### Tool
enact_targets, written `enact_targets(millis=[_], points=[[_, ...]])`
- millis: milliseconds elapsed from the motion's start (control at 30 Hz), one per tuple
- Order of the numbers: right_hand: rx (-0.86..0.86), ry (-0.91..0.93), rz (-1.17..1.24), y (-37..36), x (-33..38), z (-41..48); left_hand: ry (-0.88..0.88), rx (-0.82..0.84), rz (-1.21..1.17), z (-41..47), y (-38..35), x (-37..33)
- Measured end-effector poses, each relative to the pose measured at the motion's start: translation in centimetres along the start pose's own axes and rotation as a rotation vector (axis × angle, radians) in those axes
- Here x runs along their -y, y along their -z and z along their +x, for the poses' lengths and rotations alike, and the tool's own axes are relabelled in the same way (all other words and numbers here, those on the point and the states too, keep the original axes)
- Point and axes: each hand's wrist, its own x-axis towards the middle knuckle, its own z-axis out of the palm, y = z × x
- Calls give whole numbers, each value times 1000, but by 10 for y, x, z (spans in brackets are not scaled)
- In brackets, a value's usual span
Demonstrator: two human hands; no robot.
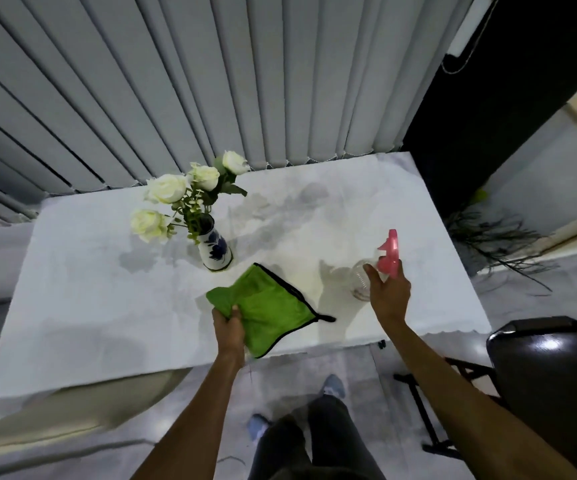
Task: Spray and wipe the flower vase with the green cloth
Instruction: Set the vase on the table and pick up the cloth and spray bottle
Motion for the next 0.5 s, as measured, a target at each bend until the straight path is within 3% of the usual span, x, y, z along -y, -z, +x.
enact_targets(millis=[200,500], points=[[-161,-128,59,68,-13,-36,-114,141,142,-14,-36,-24],[-530,-379,94,232,-73,-119,-212,607,193,-140,-162,-15]])
